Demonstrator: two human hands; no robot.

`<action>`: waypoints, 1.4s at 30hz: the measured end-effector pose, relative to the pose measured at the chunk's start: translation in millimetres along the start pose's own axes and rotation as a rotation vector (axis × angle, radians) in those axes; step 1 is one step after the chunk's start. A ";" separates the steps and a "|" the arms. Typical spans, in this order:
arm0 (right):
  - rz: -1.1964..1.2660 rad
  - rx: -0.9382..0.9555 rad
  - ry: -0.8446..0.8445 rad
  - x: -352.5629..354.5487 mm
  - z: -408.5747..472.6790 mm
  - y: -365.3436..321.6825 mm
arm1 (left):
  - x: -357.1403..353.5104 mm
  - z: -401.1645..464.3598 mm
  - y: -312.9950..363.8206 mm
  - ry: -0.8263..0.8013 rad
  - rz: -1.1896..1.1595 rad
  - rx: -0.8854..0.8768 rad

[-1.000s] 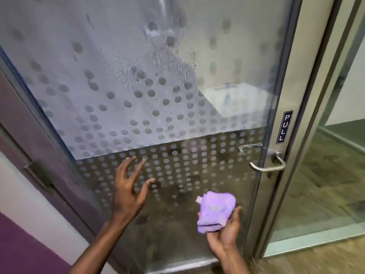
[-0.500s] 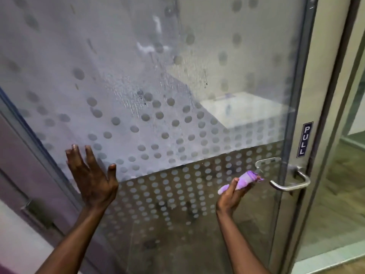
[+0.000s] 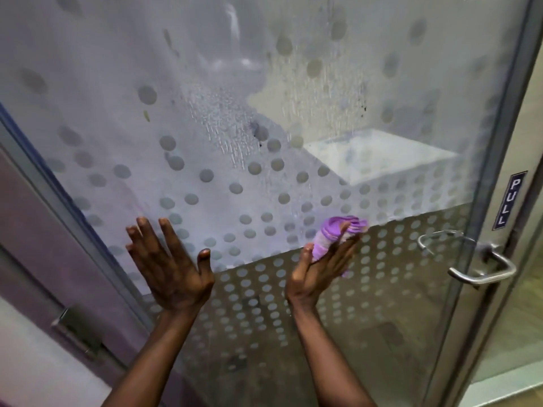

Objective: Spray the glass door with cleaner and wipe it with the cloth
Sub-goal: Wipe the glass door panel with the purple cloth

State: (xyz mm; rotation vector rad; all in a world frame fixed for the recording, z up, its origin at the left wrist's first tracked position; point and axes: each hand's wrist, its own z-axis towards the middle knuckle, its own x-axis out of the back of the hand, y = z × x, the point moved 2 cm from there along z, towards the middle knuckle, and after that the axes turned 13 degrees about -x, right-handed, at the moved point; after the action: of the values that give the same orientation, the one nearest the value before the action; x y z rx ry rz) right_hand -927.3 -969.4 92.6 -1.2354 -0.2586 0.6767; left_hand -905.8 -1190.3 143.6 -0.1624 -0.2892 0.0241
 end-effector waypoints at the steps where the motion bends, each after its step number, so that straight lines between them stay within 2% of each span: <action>1: -0.021 0.067 -0.037 -5.6 -11.2 -9.6 | 0.2 -0.3 0.3 0.000 -0.003 -0.003; 4: -0.185 0.362 -0.255 -17.5 -44.8 -15.5 | -0.7 -2.1 -0.9 -0.004 -0.003 -0.014; 7: -0.350 0.687 -0.445 -12.6 -68.0 19.9 | -2.0 -2.3 -2.9 -0.013 0.005 -0.021; 9: -0.445 0.838 -0.501 0.9 -69.3 52.6 | 0.3 -0.8 -1.2 -0.018 -0.002 -0.016; 11: -0.492 0.889 -0.496 20.3 -60.8 82.7 | 3.3 0.1 0.6 -0.004 -0.019 -0.016; 13: -0.488 0.707 -0.415 36.3 -44.9 100.0 | 4.0 0.6 1.6 0.010 -0.037 -0.021; 16: -0.303 0.166 -0.166 36.6 -21.2 86.7 | 3.5 -0.7 1.3 0.053 -0.056 -0.036; 17: -0.235 0.055 -0.081 30.4 -16.1 74.3 | 3.9 -0.3 1.2 0.070 -0.068 -0.039; 18: -0.185 0.006 -0.019 23.8 -12.7 59.7 | 5.0 0.8 1.8 0.082 -0.082 -0.040; 20: -0.137 0.024 0.032 7.7 -14.4 30.5 | 8.0 2.1 1.9 0.083 -0.127 -0.042; 24: -0.218 0.226 -0.063 -29.6 -52.5 -17.3 | 17.5 4.7 -0.6 0.058 -0.322 -0.037; 27: -0.311 0.511 -0.200 -49.9 -87.5 -32.9 | 24.9 3.1 -9.8 0.082 -0.473 -0.047; 31: -0.392 0.900 -0.272 -50.7 -113.3 -14.4 | 28.9 -4.7 -23.9 0.087 -0.370 -0.011; 35: -0.425 1.038 -0.308 -46.1 -107.1 -7.9 | 27.5 -12.4 -25.4 0.005 -0.375 -0.003; 40: -0.436 1.229 -0.405 -40.8 -76.3 -25.2 | 26.5 -13.8 -16.0 0.007 -0.414 -0.055; 42: -0.431 1.241 -0.364 -41.6 -58.7 -41.3 | 26.8 -3.3 -8.0 0.015 -0.441 -0.079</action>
State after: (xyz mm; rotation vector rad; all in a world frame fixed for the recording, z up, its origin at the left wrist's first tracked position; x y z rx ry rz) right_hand -914.8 -1047.2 118.6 0.1398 -0.3129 0.5156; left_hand -879.2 -1197.5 149.4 -0.1744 -0.3062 -0.4253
